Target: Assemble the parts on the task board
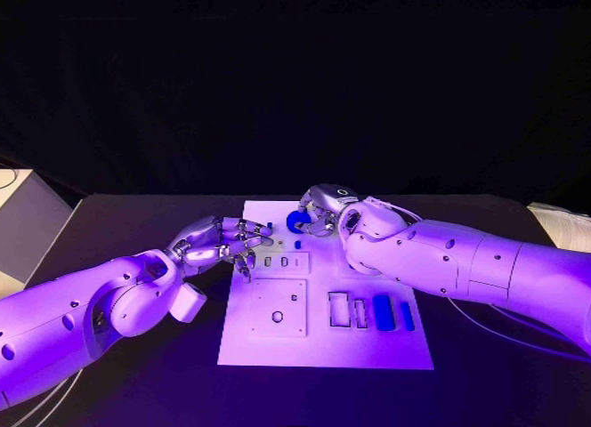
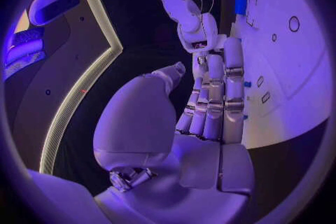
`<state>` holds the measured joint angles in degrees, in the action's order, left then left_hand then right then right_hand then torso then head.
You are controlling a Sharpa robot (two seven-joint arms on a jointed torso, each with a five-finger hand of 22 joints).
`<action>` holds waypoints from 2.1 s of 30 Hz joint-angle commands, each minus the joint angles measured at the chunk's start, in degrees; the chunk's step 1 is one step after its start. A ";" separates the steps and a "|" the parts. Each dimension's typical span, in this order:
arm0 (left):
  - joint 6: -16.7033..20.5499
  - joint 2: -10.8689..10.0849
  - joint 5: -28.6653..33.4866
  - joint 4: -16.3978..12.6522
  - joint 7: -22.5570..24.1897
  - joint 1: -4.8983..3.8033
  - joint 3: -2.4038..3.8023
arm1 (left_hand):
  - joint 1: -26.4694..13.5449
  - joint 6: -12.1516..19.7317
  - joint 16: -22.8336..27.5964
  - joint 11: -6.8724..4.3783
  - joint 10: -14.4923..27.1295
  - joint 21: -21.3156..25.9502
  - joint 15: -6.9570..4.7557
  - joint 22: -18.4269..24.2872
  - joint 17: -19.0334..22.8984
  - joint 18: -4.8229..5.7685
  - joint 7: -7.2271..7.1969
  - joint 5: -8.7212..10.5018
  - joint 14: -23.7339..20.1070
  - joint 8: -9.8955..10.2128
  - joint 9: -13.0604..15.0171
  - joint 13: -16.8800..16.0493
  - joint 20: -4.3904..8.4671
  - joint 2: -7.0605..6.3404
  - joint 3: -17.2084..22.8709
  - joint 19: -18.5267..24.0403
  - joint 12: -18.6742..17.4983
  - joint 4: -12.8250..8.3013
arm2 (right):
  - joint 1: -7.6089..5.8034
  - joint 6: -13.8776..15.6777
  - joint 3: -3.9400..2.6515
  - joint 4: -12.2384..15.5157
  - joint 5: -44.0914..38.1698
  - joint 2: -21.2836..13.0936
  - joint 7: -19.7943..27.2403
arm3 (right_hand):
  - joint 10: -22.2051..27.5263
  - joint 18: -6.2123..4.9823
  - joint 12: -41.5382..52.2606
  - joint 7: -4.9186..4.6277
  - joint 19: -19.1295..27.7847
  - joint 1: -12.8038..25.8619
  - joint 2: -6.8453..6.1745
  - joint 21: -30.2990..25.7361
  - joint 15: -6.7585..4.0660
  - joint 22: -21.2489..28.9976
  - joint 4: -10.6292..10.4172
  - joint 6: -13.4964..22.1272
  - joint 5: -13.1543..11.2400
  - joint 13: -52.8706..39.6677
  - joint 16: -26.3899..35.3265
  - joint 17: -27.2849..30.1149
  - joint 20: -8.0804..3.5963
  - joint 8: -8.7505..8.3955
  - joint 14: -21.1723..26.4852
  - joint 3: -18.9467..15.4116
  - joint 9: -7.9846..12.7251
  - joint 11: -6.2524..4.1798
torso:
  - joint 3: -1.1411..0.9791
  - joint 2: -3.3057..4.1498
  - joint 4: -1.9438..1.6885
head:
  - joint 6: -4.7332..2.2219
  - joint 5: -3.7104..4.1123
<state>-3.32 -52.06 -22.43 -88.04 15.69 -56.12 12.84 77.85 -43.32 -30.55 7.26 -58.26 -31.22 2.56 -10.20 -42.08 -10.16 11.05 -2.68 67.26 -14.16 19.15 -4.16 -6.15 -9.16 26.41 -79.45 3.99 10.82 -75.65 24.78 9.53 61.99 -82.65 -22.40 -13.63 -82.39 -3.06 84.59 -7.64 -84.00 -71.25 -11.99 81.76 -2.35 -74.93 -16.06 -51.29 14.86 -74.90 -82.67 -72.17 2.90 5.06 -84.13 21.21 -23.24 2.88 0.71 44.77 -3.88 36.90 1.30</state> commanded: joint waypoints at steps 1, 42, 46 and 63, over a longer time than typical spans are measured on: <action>-1.11 0.11 0.27 -0.02 0.20 -0.01 0.02 | -0.09 -0.08 -0.24 0.34 -0.03 -0.19 -0.02 -0.09 -0.10 0.02 0.36 -0.20 -0.49 0.39 0.05 -0.06 -0.18 0.38 0.02 0.09 0.02 -0.30 | 0.06 -1.10 0.03 -0.04 0.40 -0.09 0.15 | 0.52 0.95 -0.39 -0.10 -4.66 0.38 0.01 0.18 0.39 -4.36 -0.22 0.22 0.31 -7.09 -0.38 -0.06 0.29 -0.11 -2.53 0.14 0.00 0.03 | -0.03 0.01 0.03 | 0.05 0.00; -1.49 -0.10 1.58 1.20 3.22 0.02 0.02 | -1.63 -0.50 5.43 1.23 -0.17 3.01 1.95 1.26 1.22 0.30 0.66 -0.17 -9.13 0.95 0.17 -0.32 -2.27 -0.92 -3.23 8.35 0.27 0.52 | -1.70 9.86 -0.74 10.47 18.87 -13.67 12.73 | 0.65 0.99 -0.57 -0.13 -4.54 -0.07 -0.54 0.33 0.45 -4.84 4.26 0.39 -0.12 -7.27 -0.10 0.17 0.65 0.01 -2.36 3.23 -0.06 0.11 | -0.31 -0.95 1.37 | -0.83 -0.25; -2.49 -0.02 1.21 1.81 4.23 0.04 0.02 | -3.12 -1.90 9.92 1.28 -1.97 8.65 3.07 3.95 3.55 0.50 -0.65 -0.22 -14.43 0.46 0.50 -0.69 -3.67 -1.25 -5.89 16.58 0.70 1.82 | -2.19 5.12 -0.95 12.17 24.01 -17.94 18.81 | 0.79 1.15 -0.77 0.17 -4.63 -3.14 -1.06 0.98 0.10 -5.75 6.76 0.42 -5.48 -7.09 -0.12 -0.09 0.49 0.12 -2.41 3.33 -0.10 -0.10 | -0.52 -1.51 1.97 | -0.95 -0.34; -0.44 0.16 -3.42 3.22 6.23 2.16 0.03 | 5.12 -3.94 13.74 -0.61 -6.87 11.01 0.00 2.81 10.02 -0.32 -0.75 -0.19 1.27 1.99 -0.03 -0.65 -0.78 -0.67 -4.30 4.80 1.40 -5.02 | -1.77 -2.54 -0.93 4.49 22.91 -26.51 23.48 | 0.34 1.38 -0.72 -0.10 -4.78 -7.47 -1.88 1.84 0.06 -6.96 10.46 0.76 -3.22 -7.41 -0.39 -1.07 0.35 0.07 -2.64 3.48 0.04 0.05 | -1.90 -2.66 3.69 | -0.49 0.22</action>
<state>-4.31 -52.01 -24.22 -84.75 19.84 -54.10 12.85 82.46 -46.85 -16.05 6.89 -64.45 -19.44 2.99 -7.04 -31.51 -9.63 10.13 -2.92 67.26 -12.05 19.01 -4.62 -7.42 -9.84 22.05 -73.53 5.08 6.11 -77.64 25.21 8.57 66.94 -58.07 -48.84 8.56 -81.68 -2.44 83.95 -7.62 -84.00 -78.13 -13.72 83.52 -2.14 -74.94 -6.08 -50.90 11.44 -74.91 -83.11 -73.18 3.31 5.03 -83.92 24.70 -23.27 2.76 -0.94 42.22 -0.48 36.29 1.35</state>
